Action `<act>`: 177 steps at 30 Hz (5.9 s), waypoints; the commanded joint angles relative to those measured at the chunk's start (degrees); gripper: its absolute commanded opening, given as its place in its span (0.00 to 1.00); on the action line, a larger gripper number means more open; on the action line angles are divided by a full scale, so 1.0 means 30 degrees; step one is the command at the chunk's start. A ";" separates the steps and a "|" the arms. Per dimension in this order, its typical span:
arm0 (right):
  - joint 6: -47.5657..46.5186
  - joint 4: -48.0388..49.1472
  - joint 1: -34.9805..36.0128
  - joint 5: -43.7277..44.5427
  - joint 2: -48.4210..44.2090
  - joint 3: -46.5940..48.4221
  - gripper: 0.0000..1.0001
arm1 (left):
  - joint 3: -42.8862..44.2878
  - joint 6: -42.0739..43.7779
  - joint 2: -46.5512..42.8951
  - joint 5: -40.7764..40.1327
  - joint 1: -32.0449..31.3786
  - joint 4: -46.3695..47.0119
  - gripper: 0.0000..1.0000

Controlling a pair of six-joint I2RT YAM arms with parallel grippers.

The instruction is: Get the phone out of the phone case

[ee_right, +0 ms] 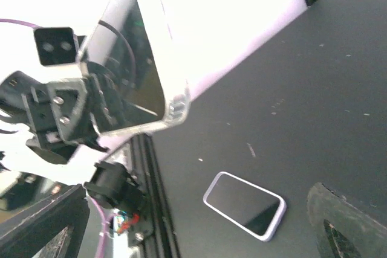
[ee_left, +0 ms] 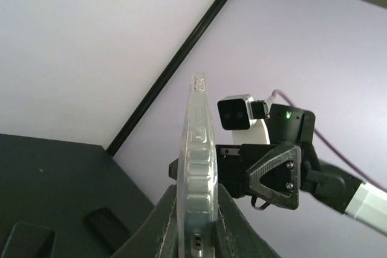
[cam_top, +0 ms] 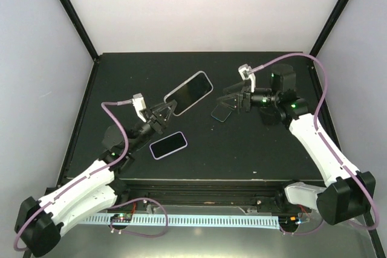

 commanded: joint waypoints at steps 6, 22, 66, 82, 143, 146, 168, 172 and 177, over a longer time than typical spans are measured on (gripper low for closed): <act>0.7198 0.8566 0.1179 -0.1709 0.1045 -0.0161 0.91 | 0.1057 -0.3522 0.2972 -0.0669 -0.0276 0.7976 0.02; 1.3640 1.6336 0.1265 -0.1880 0.2930 -0.0813 0.34 | 0.0471 -0.3630 0.3063 -0.1598 -0.0933 0.7543 0.02; -1.6466 -1.6065 0.5279 0.0110 0.4437 0.5619 0.01 | 0.3877 0.8404 0.3853 1.0832 -0.1917 -1.1046 0.31; -1.5768 -1.6531 0.5338 -0.1123 0.5612 0.6884 0.01 | 0.4042 0.8674 0.4227 1.0832 -0.2464 -1.1446 0.10; -1.8410 -1.4414 0.8639 0.2825 -0.1046 0.1317 0.27 | 0.3079 -0.0355 0.3456 1.3318 0.0023 0.1416 0.02; -1.8480 -1.4276 0.8639 0.2825 -0.1262 0.1316 0.26 | 0.3086 -0.0429 0.3630 1.3599 0.0023 0.1445 0.02; -1.8502 -1.4897 0.8631 0.2166 -0.0405 0.2300 0.25 | 0.2958 -0.0553 0.4132 1.4665 0.0190 0.1829 0.01; -1.9171 -1.4561 0.8780 0.2923 -0.0421 0.2303 0.23 | 0.3117 -0.1426 0.4492 1.4966 0.0234 0.2404 0.02; -1.9501 -1.3263 1.0060 0.4671 -0.0898 0.2308 0.19 | 0.3666 -0.5020 0.5678 1.6262 0.0249 0.5405 0.02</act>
